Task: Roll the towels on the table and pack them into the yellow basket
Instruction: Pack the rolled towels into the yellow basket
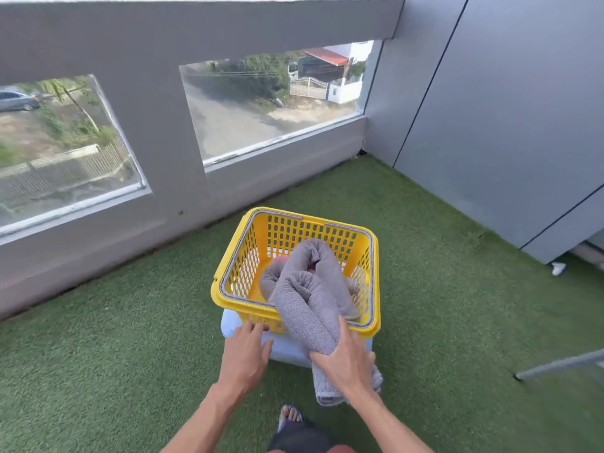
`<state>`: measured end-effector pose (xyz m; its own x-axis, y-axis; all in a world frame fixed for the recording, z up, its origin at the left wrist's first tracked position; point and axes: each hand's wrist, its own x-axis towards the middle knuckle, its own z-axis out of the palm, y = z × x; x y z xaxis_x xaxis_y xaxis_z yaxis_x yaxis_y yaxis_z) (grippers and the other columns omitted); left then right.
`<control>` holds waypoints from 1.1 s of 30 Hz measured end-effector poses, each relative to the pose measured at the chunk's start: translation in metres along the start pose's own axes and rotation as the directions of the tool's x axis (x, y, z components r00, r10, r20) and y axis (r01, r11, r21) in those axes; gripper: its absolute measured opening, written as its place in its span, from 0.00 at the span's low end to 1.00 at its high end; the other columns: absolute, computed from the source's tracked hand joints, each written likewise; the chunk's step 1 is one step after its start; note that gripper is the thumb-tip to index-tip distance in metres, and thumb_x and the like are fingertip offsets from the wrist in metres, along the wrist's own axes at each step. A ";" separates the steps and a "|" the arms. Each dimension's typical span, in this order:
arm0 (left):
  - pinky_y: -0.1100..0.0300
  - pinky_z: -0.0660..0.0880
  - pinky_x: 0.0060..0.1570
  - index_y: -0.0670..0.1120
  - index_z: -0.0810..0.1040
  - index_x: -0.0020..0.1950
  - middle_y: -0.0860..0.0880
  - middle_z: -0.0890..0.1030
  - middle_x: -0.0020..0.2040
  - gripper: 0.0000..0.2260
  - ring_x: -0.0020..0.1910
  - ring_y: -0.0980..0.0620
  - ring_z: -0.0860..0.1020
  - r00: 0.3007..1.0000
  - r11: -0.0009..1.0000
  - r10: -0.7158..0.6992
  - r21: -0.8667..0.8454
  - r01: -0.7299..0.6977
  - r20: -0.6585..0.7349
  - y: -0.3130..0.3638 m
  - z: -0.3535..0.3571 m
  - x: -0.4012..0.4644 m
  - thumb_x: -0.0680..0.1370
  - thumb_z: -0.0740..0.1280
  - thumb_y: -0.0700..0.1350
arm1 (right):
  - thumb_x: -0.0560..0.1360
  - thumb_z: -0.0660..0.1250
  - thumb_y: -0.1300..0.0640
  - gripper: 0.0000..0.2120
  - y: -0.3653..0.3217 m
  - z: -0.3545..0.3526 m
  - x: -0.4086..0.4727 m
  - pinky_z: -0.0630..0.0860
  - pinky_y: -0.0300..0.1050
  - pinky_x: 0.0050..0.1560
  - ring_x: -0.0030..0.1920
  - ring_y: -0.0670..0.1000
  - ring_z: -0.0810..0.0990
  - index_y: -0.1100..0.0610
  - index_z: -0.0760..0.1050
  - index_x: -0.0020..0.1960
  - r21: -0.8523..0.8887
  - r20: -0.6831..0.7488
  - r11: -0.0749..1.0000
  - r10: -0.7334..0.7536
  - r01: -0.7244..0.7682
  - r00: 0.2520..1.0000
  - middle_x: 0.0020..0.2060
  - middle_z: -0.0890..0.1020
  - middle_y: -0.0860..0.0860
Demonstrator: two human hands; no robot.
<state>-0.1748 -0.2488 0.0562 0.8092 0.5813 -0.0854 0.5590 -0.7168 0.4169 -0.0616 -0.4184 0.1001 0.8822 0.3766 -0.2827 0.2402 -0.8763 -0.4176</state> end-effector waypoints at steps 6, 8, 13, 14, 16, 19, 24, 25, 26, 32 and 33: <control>0.50 0.73 0.47 0.48 0.77 0.59 0.48 0.77 0.52 0.13 0.53 0.45 0.76 1.000 0.999 -0.026 -0.036 0.026 -0.005 -0.001 -0.003 0.088 0.79 0.63 0.53 | 0.62 0.66 0.33 0.49 -0.039 -0.003 0.088 0.66 0.58 0.62 0.68 0.55 0.69 0.48 0.53 0.76 -0.033 0.054 0.999 0.000 0.002 0.999 0.67 0.72 0.52; 0.51 0.74 0.43 0.48 0.78 0.56 0.48 0.78 0.49 0.14 0.49 0.45 0.77 1.000 1.000 -0.015 -0.026 0.015 -0.011 -0.005 -0.003 0.114 0.78 0.61 0.55 | 0.62 0.66 0.32 0.49 -0.055 0.003 0.111 0.66 0.59 0.62 0.67 0.55 0.69 0.48 0.53 0.77 -0.021 0.072 1.000 0.007 -0.005 0.997 0.66 0.72 0.51; 0.51 0.76 0.42 0.49 0.79 0.53 0.49 0.79 0.48 0.18 0.47 0.45 0.78 1.000 0.999 0.021 0.036 -0.020 -0.012 -0.034 -0.009 0.178 0.76 0.55 0.57 | 0.62 0.65 0.32 0.49 -0.101 0.029 0.157 0.68 0.58 0.61 0.65 0.54 0.71 0.47 0.51 0.76 0.014 0.096 0.998 0.059 -0.061 0.994 0.64 0.73 0.50; 0.51 0.76 0.44 0.49 0.79 0.53 0.48 0.79 0.50 0.18 0.49 0.44 0.79 0.999 0.998 0.032 0.047 -0.032 -0.010 -0.043 -0.012 0.192 0.76 0.55 0.56 | 0.62 0.65 0.31 0.49 -0.111 0.035 0.165 0.69 0.58 0.61 0.65 0.54 0.71 0.47 0.51 0.76 0.024 0.097 0.996 0.080 -0.083 0.992 0.63 0.73 0.50; 0.50 0.77 0.47 0.48 0.79 0.54 0.46 0.79 0.54 0.19 0.53 0.43 0.78 0.998 0.996 0.059 0.070 -0.060 0.013 -0.063 -0.015 0.219 0.76 0.54 0.56 | 0.61 0.64 0.31 0.49 -0.132 0.050 0.182 0.69 0.57 0.60 0.64 0.55 0.71 0.47 0.51 0.76 0.028 0.115 0.990 0.135 -0.139 0.984 0.62 0.73 0.51; 0.49 0.77 0.50 0.47 0.77 0.58 0.44 0.77 0.59 0.19 0.58 0.42 0.77 0.992 0.989 0.103 0.101 -0.110 0.070 -0.093 -0.012 0.260 0.77 0.54 0.55 | 0.61 0.65 0.32 0.49 -0.162 0.075 0.207 0.69 0.58 0.62 0.66 0.56 0.70 0.47 0.51 0.76 0.020 0.137 0.971 0.234 -0.238 0.963 0.65 0.72 0.52; 0.47 0.73 0.61 0.43 0.71 0.67 0.40 0.70 0.69 0.20 0.69 0.41 0.69 0.969 0.968 0.197 0.124 -0.217 0.152 -0.131 0.010 0.323 0.79 0.55 0.52 | 0.65 0.67 0.34 0.47 -0.197 0.120 0.243 0.66 0.61 0.64 0.68 0.57 0.68 0.47 0.50 0.77 0.070 0.125 0.915 0.387 -0.397 0.914 0.67 0.71 0.53; 0.47 0.71 0.64 0.43 0.69 0.69 0.39 0.68 0.71 0.21 0.71 0.41 0.67 0.966 0.969 0.198 0.116 -0.219 0.165 -0.136 0.017 0.332 0.80 0.54 0.52 | 0.66 0.67 0.34 0.47 -0.201 0.130 0.249 0.65 0.61 0.64 0.68 0.57 0.68 0.48 0.49 0.77 0.076 0.124 0.903 0.413 -0.423 0.902 0.68 0.70 0.53; 0.46 0.69 0.66 0.42 0.67 0.71 0.39 0.65 0.74 0.23 0.73 0.42 0.64 0.964 0.970 0.196 0.105 -0.217 0.178 -0.138 0.023 0.338 0.80 0.53 0.51 | 0.67 0.67 0.34 0.47 -0.203 0.139 0.254 0.65 0.61 0.63 0.68 0.57 0.68 0.48 0.48 0.77 0.078 0.123 0.893 0.433 -0.444 0.893 0.68 0.70 0.53; 0.44 0.59 0.72 0.41 0.58 0.77 0.39 0.53 0.78 0.24 0.78 0.43 0.50 0.970 0.967 0.213 0.118 -0.227 0.120 -0.147 0.052 0.342 0.81 0.55 0.45 | 0.68 0.63 0.31 0.50 -0.209 0.203 0.271 0.71 0.58 0.55 0.62 0.59 0.71 0.49 0.40 0.77 -0.001 0.117 0.873 0.485 -0.488 0.867 0.63 0.69 0.56; 0.44 0.58 0.72 0.41 0.57 0.77 0.39 0.52 0.78 0.24 0.78 0.43 0.50 0.972 0.965 0.209 0.138 -0.224 0.110 -0.147 0.055 0.341 0.82 0.54 0.45 | 0.69 0.62 0.31 0.50 -0.209 0.215 0.273 0.72 0.58 0.55 0.62 0.60 0.71 0.49 0.38 0.77 -0.011 0.128 0.871 0.488 -0.491 0.863 0.62 0.68 0.56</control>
<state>0.0284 0.0339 -0.0838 0.9232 0.3722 -0.0956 0.3834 -0.8746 0.2967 0.0419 -0.0684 -0.0752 0.8270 -0.0642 -0.5586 -0.2194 -0.9516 -0.2154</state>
